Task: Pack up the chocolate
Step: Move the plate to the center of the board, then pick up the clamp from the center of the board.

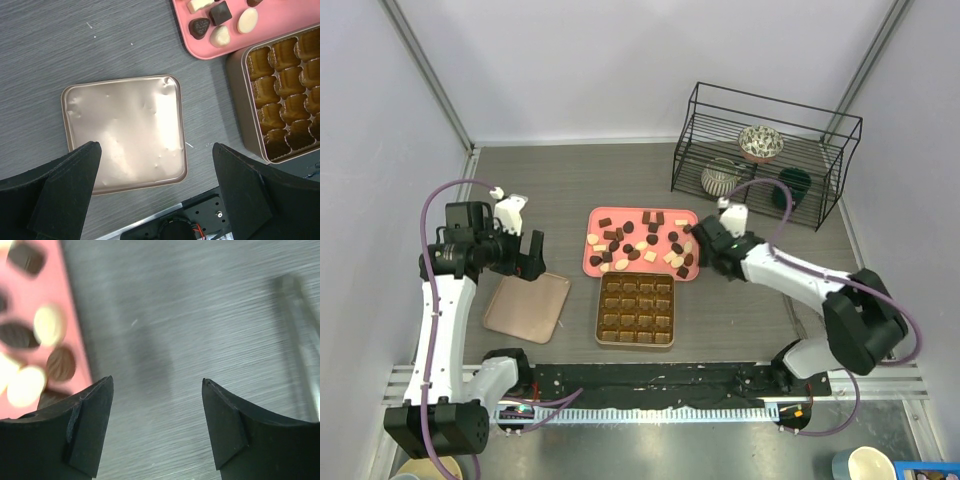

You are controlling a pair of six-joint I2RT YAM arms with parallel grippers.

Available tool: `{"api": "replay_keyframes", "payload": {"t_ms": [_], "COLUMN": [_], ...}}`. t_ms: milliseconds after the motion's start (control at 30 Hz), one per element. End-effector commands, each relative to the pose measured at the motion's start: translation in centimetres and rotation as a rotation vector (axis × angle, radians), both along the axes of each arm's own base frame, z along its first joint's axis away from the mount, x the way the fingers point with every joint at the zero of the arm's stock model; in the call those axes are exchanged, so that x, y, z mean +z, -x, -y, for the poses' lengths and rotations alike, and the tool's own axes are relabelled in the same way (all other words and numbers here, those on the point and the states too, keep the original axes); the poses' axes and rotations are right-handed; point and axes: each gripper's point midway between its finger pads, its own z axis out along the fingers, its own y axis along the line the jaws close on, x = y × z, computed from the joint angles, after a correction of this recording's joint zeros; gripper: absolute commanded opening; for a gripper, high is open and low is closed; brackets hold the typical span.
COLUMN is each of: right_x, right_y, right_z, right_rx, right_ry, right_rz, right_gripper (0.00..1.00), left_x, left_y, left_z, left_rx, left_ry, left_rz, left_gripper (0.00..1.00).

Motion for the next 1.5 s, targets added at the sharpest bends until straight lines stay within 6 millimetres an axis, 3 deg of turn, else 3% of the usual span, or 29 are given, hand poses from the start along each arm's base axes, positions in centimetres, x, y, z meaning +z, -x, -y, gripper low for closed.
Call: {"api": "replay_keyframes", "payload": {"t_ms": [0, 33, 133, 267, 467, 1000, 1467], "right_x": [4.9, 5.2, 5.7, 5.3, 3.9, -1.2, -2.2], "right_y": [-0.4, -0.5, 0.0, 0.6, 1.3, 2.3, 1.4], "right_z": [6.0, 8.2, 11.7, 14.3, 16.9, 16.2, 14.7], "right_rx": [-0.198, -0.256, -0.344, -0.411, -0.472, -0.444, -0.401], "right_ry": [0.018, 0.034, 0.045, 0.068, 0.089, 0.039, -0.024], "right_rz": [0.026, 0.021, -0.006, -0.044, -0.124, -0.288, -0.329], "right_gripper": [0.76, 0.76, 0.76, 0.75, 0.66, 0.55, 0.40], "left_x": [0.8, 0.9, 0.5, 0.0, 0.2, -0.2, -0.4], "left_y": [0.1, -0.1, -0.5, -0.7, -0.7, -0.5, -0.4], "left_z": [0.3, 0.4, 0.3, 0.3, 0.1, 0.0, 0.1], "left_rx": [-0.034, -0.037, -0.039, -0.052, -0.064, -0.075, -0.079], "left_ry": [0.007, 0.008, 0.009, 0.002, -0.014, -0.029, -0.026], "left_rz": [0.042, 0.051, 0.055, 0.043, 0.060, 0.068, 0.070], "left_gripper": [1.00, 1.00, 1.00, 1.00, 1.00, 1.00, 1.00]}}
